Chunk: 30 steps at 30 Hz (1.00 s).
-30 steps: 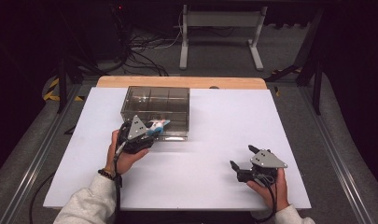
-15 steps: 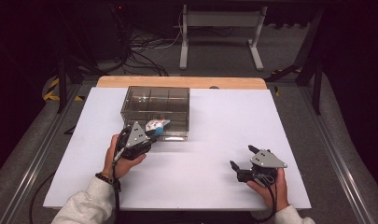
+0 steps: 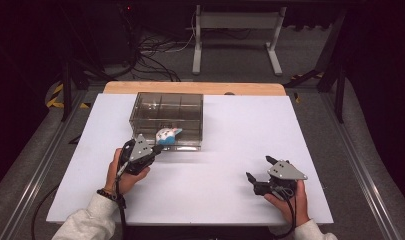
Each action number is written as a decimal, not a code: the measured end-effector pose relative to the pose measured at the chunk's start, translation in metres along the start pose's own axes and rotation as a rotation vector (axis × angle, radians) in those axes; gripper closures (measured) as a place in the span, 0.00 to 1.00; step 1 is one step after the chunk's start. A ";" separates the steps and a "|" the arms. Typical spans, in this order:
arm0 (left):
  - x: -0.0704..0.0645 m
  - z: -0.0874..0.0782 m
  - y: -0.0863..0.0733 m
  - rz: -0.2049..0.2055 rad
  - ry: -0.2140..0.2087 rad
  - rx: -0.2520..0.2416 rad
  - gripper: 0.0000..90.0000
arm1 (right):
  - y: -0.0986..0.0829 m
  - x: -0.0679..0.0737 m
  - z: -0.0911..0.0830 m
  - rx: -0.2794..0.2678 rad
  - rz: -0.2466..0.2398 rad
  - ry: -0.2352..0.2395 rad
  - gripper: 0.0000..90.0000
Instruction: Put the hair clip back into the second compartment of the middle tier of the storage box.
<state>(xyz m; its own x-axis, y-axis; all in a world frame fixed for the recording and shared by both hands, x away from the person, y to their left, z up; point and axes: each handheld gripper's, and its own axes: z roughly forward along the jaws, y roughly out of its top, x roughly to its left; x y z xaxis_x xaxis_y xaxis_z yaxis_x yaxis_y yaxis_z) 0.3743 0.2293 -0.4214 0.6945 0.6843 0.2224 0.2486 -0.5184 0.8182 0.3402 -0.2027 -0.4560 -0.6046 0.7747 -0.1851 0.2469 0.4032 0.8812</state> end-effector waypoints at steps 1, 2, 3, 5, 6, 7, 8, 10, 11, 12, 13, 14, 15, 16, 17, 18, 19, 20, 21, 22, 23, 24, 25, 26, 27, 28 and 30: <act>0.000 0.000 -0.001 0.000 0.005 0.003 1.00 | 0.000 0.000 0.000 0.001 -0.003 -0.001 0.15; 0.001 0.001 -0.002 0.002 0.006 0.009 1.00 | 0.000 0.000 0.000 0.000 0.000 0.001 0.15; 0.001 0.001 -0.003 0.000 0.007 0.012 1.00 | 0.000 0.000 0.000 -0.001 0.001 -0.001 0.15; 0.002 0.004 -0.005 -0.009 0.003 0.025 1.00 | 0.000 0.000 0.000 -0.001 0.000 -0.001 0.15; 0.002 0.005 -0.006 -0.011 0.004 0.030 1.00 | 0.000 0.000 0.000 -0.001 0.000 -0.001 0.15; 0.003 0.006 -0.006 -0.005 0.008 0.038 1.00 | 0.000 0.000 0.000 0.001 -0.003 0.000 0.15; 0.003 0.007 -0.007 -0.007 0.004 0.042 1.00 | 0.000 0.000 0.000 0.000 -0.002 0.000 0.15; 0.003 0.010 -0.008 -0.012 0.005 0.048 1.00 | 0.000 0.000 0.000 0.001 -0.004 0.001 0.15; 0.003 0.011 -0.009 -0.010 -0.001 0.049 1.00 | 0.000 0.000 0.000 0.001 -0.005 0.002 0.15; 0.003 0.011 -0.009 -0.009 -0.001 0.050 1.00 | 0.000 0.000 0.000 0.003 -0.004 0.001 0.15; 0.003 0.012 -0.009 -0.009 -0.003 0.053 1.00 | 0.000 0.000 0.000 0.002 -0.004 0.002 0.15; 0.003 0.012 -0.009 -0.002 -0.001 0.054 1.00 | 0.000 0.000 0.000 0.001 0.001 0.002 0.15; 0.002 0.013 -0.009 -0.002 0.004 0.053 1.00 | 0.000 0.000 0.000 0.002 0.000 0.002 0.15; 0.002 0.013 -0.009 -0.001 0.005 0.054 1.00 | 0.000 0.000 0.000 0.002 0.000 0.002 0.15; 0.002 0.014 -0.009 -0.002 0.005 0.056 1.00 | 0.000 0.000 0.000 0.002 -0.004 0.002 0.15; 0.002 0.014 -0.009 0.000 0.006 0.060 1.00 | 0.000 0.000 0.000 0.001 -0.004 0.002 0.15; 0.001 0.015 -0.009 0.002 0.008 0.059 1.00 | 0.000 0.000 0.000 0.001 -0.002 0.003 0.15; 0.001 0.016 -0.009 0.003 0.005 0.060 1.00 | 0.000 0.000 0.000 0.002 -0.003 0.003 0.15; 0.001 0.016 -0.009 0.006 0.004 0.064 1.00 | 0.000 0.000 0.000 0.002 -0.005 0.003 0.15; 0.000 0.017 -0.009 0.010 0.005 0.068 1.00 | 0.000 0.001 0.000 0.002 -0.006 0.003 0.15; 0.000 0.017 -0.009 0.008 0.004 0.066 1.00 | 0.000 0.000 0.000 0.003 -0.008 0.005 0.15; 0.000 0.018 -0.009 0.007 0.004 0.066 1.00 | 0.000 0.000 0.001 0.002 -0.006 0.004 0.15; 0.000 0.019 -0.009 0.010 0.004 0.071 1.00 | 0.000 0.000 0.001 0.002 -0.004 0.004 0.15; 0.000 0.020 -0.009 0.010 0.007 0.072 1.00 | 0.000 0.000 0.001 0.005 0.000 0.005 0.15; 0.000 0.021 -0.009 0.010 0.006 0.073 1.00 | 0.000 0.001 0.001 0.006 -0.001 0.005 0.15; 0.000 0.021 -0.009 0.012 0.004 0.076 1.00 | 0.000 0.000 0.001 0.004 -0.006 0.005 0.15; 0.000 0.022 -0.009 0.015 0.006 0.075 1.00 | 0.000 0.001 0.001 0.002 -0.004 0.004 0.15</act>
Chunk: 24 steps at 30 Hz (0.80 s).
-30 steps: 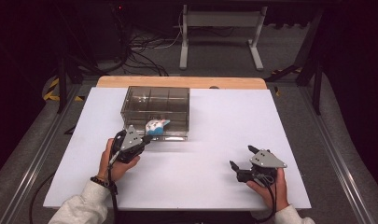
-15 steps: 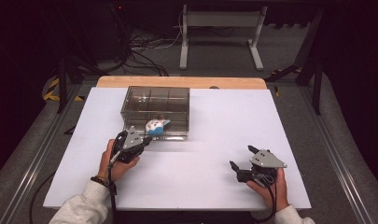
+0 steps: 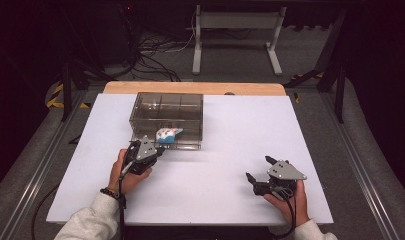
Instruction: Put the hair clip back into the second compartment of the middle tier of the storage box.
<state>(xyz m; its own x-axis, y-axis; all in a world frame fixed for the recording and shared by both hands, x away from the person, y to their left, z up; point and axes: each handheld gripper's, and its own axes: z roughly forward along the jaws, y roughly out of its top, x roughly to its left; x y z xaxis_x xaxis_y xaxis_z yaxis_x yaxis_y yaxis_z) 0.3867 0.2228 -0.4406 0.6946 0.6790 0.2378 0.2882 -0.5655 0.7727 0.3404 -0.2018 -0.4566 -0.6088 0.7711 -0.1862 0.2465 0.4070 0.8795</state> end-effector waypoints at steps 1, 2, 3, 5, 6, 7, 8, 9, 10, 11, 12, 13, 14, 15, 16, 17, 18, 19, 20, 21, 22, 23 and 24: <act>0.000 0.000 0.000 -0.003 0.001 -0.002 1.00 | 0.000 0.000 0.000 0.001 0.001 0.000 0.15; 0.001 0.001 0.000 -0.004 0.003 0.000 0.99 | 0.000 0.000 0.000 0.003 0.004 0.000 0.15; 0.001 0.001 0.000 -0.002 0.004 0.000 0.99 | 0.000 -0.001 0.001 0.005 0.002 0.001 0.15; 0.002 0.002 -0.001 -0.007 0.003 -0.002 0.99 | 0.000 0.000 0.001 0.006 0.002 -0.002 0.15; 0.002 0.002 0.000 -0.008 0.003 -0.002 0.99 | 0.000 0.000 0.001 0.005 0.002 -0.002 0.15; 0.002 0.002 0.000 -0.006 0.004 -0.003 0.99 | 0.000 -0.001 0.001 0.007 0.001 -0.005 0.15; 0.003 0.002 0.000 -0.004 0.005 -0.004 0.99 | 0.000 -0.001 0.002 0.006 0.003 -0.003 0.15; 0.003 0.002 0.000 -0.006 0.004 -0.006 0.99 | 0.000 -0.001 0.002 0.008 0.004 -0.003 0.15; 0.003 0.002 0.000 -0.006 0.005 -0.007 0.99 | -0.001 -0.001 0.002 0.008 0.009 -0.002 0.15; 0.003 0.002 0.000 -0.008 0.006 -0.010 0.99 | -0.001 -0.001 0.002 0.007 0.010 -0.003 0.15; 0.003 0.002 0.000 -0.008 0.006 -0.011 0.99 | -0.001 -0.001 0.002 0.009 0.010 -0.002 0.15; 0.003 0.002 0.000 -0.007 0.008 -0.012 0.99 | -0.001 -0.002 0.002 0.008 0.008 -0.002 0.15; 0.003 0.002 0.000 -0.007 0.012 -0.013 0.99 | -0.001 -0.001 0.002 0.010 0.014 -0.003 0.15; 0.003 0.003 0.001 -0.007 0.013 -0.013 0.99 | -0.001 -0.001 0.002 0.010 0.014 -0.004 0.15; 0.003 0.003 0.001 -0.006 0.015 -0.010 0.99 | -0.001 -0.002 0.002 0.009 0.011 -0.005 0.15; 0.003 0.003 0.001 -0.004 0.022 -0.009 0.99 | -0.001 -0.002 0.002 0.010 0.009 -0.004 0.15; 0.003 0.003 0.001 -0.006 0.024 -0.010 0.99 | -0.001 -0.001 0.002 0.008 0.009 -0.004 0.15; 0.004 0.004 0.001 -0.009 0.024 -0.012 0.99 | -0.001 -0.001 0.002 0.009 0.007 -0.003 0.15; 0.004 0.004 0.001 -0.010 0.027 -0.014 0.99 | -0.001 -0.001 0.002 0.010 0.006 -0.004 0.15; 0.004 0.004 0.001 -0.010 0.029 -0.014 0.99 | -0.001 -0.001 0.002 0.010 0.005 -0.004 0.15; 0.003 0.004 0.001 -0.011 0.030 -0.015 0.99 | -0.001 -0.001 0.002 0.010 0.007 -0.004 0.15; 0.003 0.005 0.001 -0.011 0.033 -0.018 0.99 | -0.001 -0.001 0.002 0.009 0.008 -0.004 0.15; 0.003 0.005 0.002 -0.010 0.034 -0.020 0.99 | 0.000 -0.001 0.002 0.009 0.008 -0.004 0.15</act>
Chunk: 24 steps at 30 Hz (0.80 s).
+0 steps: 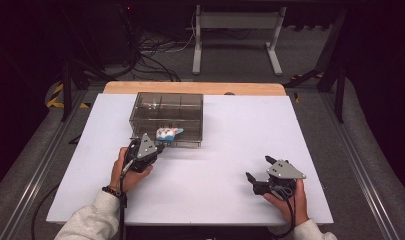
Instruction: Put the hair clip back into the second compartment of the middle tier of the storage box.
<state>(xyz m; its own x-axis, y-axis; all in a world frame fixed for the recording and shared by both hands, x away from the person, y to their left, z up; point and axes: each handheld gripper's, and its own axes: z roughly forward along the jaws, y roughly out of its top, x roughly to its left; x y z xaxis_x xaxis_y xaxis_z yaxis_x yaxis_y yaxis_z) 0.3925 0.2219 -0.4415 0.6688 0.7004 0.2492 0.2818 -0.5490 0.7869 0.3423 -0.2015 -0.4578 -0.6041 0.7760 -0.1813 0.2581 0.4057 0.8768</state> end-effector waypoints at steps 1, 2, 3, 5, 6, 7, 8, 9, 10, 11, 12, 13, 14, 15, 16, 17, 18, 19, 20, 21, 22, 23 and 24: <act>0.000 0.001 0.000 -0.002 0.000 -0.002 0.99 | 0.000 0.000 0.000 0.000 -0.001 0.000 0.15; -0.001 0.001 0.000 -0.002 -0.001 -0.004 0.99 | 0.000 0.000 0.000 0.000 -0.002 0.001 0.15; -0.001 0.001 0.001 -0.005 0.000 -0.006 0.99 | 0.000 0.000 0.000 0.001 -0.002 0.001 0.15; -0.002 0.002 0.001 -0.003 0.002 -0.009 0.99 | 0.000 0.000 0.000 0.002 -0.006 0.003 0.15; -0.002 0.002 0.001 -0.005 0.002 -0.010 0.99 | 0.000 0.000 0.000 0.002 -0.008 0.003 0.15; -0.002 0.002 0.002 -0.004 0.005 -0.014 0.99 | 0.000 0.001 0.000 0.002 -0.006 0.003 0.15; -0.003 0.002 0.002 -0.004 0.006 -0.015 1.00 | 0.000 0.001 0.000 0.001 -0.008 0.003 0.15; -0.003 0.002 0.002 -0.006 0.010 -0.016 1.00 | 0.000 0.001 0.000 0.002 -0.010 0.003 0.15; -0.003 0.002 0.002 -0.008 0.011 -0.019 1.00 | 0.000 0.001 0.000 0.001 -0.010 0.003 0.15; -0.003 0.003 0.002 -0.010 0.013 -0.020 1.00 | 0.000 0.001 0.000 0.000 -0.011 0.002 0.15; -0.003 0.003 0.002 -0.011 0.014 -0.020 1.00 | 0.000 0.001 0.000 0.000 -0.009 0.003 0.15; -0.003 0.003 0.002 -0.013 0.017 -0.022 1.00 | 0.000 0.001 0.000 0.000 -0.010 0.003 0.15; -0.003 0.003 0.003 -0.016 0.018 -0.025 1.00 | 0.000 0.001 0.000 0.001 -0.010 0.003 0.15; -0.003 0.004 0.003 -0.019 0.020 -0.028 1.00 | 0.000 0.001 0.000 0.001 -0.010 0.003 0.15; -0.003 0.004 0.003 -0.018 0.023 -0.030 1.00 | 0.000 0.002 0.000 0.002 -0.009 0.004 0.15; -0.003 0.004 0.004 -0.019 0.026 -0.033 1.00 | 0.000 0.002 0.000 0.003 -0.007 0.005 0.15; -0.003 0.004 0.004 -0.023 0.026 -0.034 1.00 | 0.000 0.002 0.000 0.005 -0.009 0.006 0.15; -0.004 0.005 0.004 -0.019 0.035 -0.032 1.00 | 0.000 0.002 0.001 0.005 -0.012 0.005 0.15; -0.004 0.005 0.005 -0.020 0.040 -0.033 1.00 | 0.000 0.002 0.001 0.007 -0.012 0.004 0.15; -0.004 0.006 0.005 -0.021 0.041 -0.033 1.00 | 0.000 0.002 0.001 0.006 -0.013 0.004 0.15; -0.004 0.006 0.005 -0.021 0.041 -0.033 1.00 | 0.000 0.002 0.001 0.005 -0.011 0.006 0.15; -0.004 0.006 0.005 -0.019 0.045 -0.034 1.00 | 0.000 0.002 0.001 0.005 -0.012 0.006 0.15; -0.004 0.006 0.005 -0.020 0.049 -0.035 1.00 | 0.000 0.002 0.001 0.005 -0.010 0.006 0.15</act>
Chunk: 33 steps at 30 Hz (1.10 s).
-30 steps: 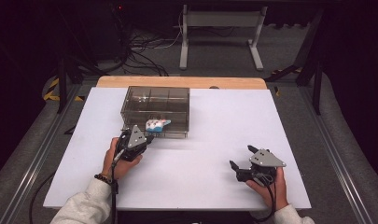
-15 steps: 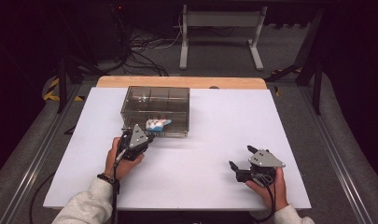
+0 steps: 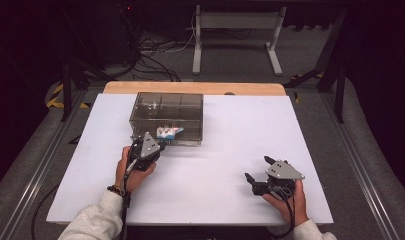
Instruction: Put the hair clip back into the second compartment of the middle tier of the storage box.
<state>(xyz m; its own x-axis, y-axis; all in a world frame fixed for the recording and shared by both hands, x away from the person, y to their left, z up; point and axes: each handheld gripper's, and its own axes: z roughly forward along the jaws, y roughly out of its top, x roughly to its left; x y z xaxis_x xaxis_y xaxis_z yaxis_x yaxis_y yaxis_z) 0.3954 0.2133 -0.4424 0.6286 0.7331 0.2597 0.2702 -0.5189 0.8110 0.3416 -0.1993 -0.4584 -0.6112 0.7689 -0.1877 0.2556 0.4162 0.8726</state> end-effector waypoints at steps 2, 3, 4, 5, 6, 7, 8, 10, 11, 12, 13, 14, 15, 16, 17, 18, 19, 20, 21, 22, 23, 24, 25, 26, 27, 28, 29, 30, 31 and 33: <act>-0.001 0.001 0.000 -0.007 -0.004 -0.001 1.00 | 0.000 0.000 0.000 0.000 -0.001 0.000 0.15; -0.001 0.001 0.000 -0.005 -0.002 0.000 1.00 | 0.000 0.000 0.000 0.001 0.003 0.001 0.15; -0.001 0.001 0.001 -0.004 0.000 0.001 1.00 | 0.000 0.000 0.000 0.001 0.002 0.002 0.15; -0.002 0.001 0.001 -0.007 -0.001 -0.001 1.00 | 0.000 0.000 0.000 0.000 -0.001 0.002 0.15; -0.002 0.002 0.001 -0.009 -0.001 -0.004 1.00 | 0.000 0.000 0.000 0.001 -0.003 0.002 0.15; -0.003 0.002 0.002 -0.006 -0.001 -0.005 1.00 | 0.000 0.000 0.001 0.001 -0.001 0.003 0.15; -0.003 0.002 0.002 -0.004 0.001 -0.005 1.00 | 0.000 0.000 0.001 0.002 0.001 0.003 0.15; -0.004 0.002 0.003 -0.004 0.002 -0.008 1.00 | 0.000 0.000 0.001 0.002 0.002 0.003 0.15; -0.004 0.003 0.003 -0.003 0.006 -0.009 1.00 | 0.000 0.000 0.001 0.002 0.001 0.003 0.15; -0.003 0.003 0.003 -0.005 0.005 -0.011 1.00 | 0.000 0.000 0.001 0.001 0.000 0.003 0.15; -0.003 0.004 0.003 -0.007 0.004 -0.013 1.00 | 0.000 0.001 0.001 0.001 0.001 0.004 0.15; -0.003 0.004 0.003 -0.008 0.003 -0.014 1.00 | 0.000 0.001 0.001 0.002 0.001 0.004 0.15; -0.003 0.004 0.003 -0.009 0.004 -0.014 1.00 | 0.000 0.001 0.001 0.002 0.002 0.004 0.15; -0.003 0.004 0.003 -0.009 0.005 -0.015 1.00 | 0.000 0.001 0.001 0.002 0.003 0.004 0.15; -0.003 0.005 0.003 -0.010 0.007 -0.016 1.00 | 0.000 0.001 0.001 0.001 0.006 0.005 0.15; -0.003 0.005 0.003 -0.012 0.003 -0.018 1.00 | 0.000 0.001 0.001 0.001 0.002 0.004 0.15; -0.003 0.005 0.003 -0.010 0.002 -0.017 1.00 | 0.000 0.001 0.001 0.002 0.002 0.004 0.15; -0.003 0.006 0.003 -0.012 0.003 -0.020 1.00 | 0.000 0.001 0.001 0.001 0.002 0.004 0.15; -0.003 0.006 0.004 -0.013 0.002 -0.021 1.00 | 0.000 0.001 0.001 0.001 0.000 0.004 0.15; -0.003 0.006 0.004 -0.014 0.000 -0.021 1.00 | 0.000 0.001 0.001 0.001 0.003 0.004 0.15; -0.003 0.007 0.004 -0.011 0.004 -0.019 1.00 | 0.000 0.001 0.001 0.001 0.000 0.005 0.15; -0.003 0.007 0.005 -0.013 0.002 -0.019 1.00 | 0.000 0.001 0.001 0.003 -0.001 0.006 0.15; -0.003 0.007 0.005 -0.013 0.004 -0.020 1.00 | 0.000 0.002 0.000 0.003 0.001 0.007 0.15; -0.003 0.007 0.005 -0.016 0.004 -0.021 1.00 | 0.000 0.001 0.001 0.001 -0.001 0.007 0.15; -0.003 0.008 0.005 -0.014 0.005 -0.022 1.00 | 0.001 0.002 0.000 0.002 0.001 0.007 0.15; -0.003 0.008 0.005 -0.014 0.003 -0.023 1.00 | 0.001 0.002 0.001 0.001 0.002 0.006 0.15; -0.002 0.008 0.005 -0.018 -0.001 -0.023 1.00 | 0.001 0.002 0.000 0.002 0.001 0.007 0.15; -0.002 0.009 0.004 -0.025 -0.002 -0.027 1.00 | 0.001 0.001 0.001 0.002 -0.002 0.008 0.15; -0.002 0.009 0.005 -0.027 -0.003 -0.029 1.00 | 0.000 0.002 0.001 0.004 0.000 0.009 0.15; -0.002 0.010 0.005 -0.027 -0.001 -0.028 1.00 | 0.000 0.002 0.001 0.004 0.000 0.009 0.15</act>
<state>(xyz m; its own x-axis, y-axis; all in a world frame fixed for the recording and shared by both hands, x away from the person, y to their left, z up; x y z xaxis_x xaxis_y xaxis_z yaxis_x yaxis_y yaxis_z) 0.4031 0.2050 -0.4437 0.6217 0.7465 0.2371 0.2666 -0.4863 0.8321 0.3412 -0.1976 -0.4586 -0.6181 0.7643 -0.1839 0.2585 0.4185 0.8706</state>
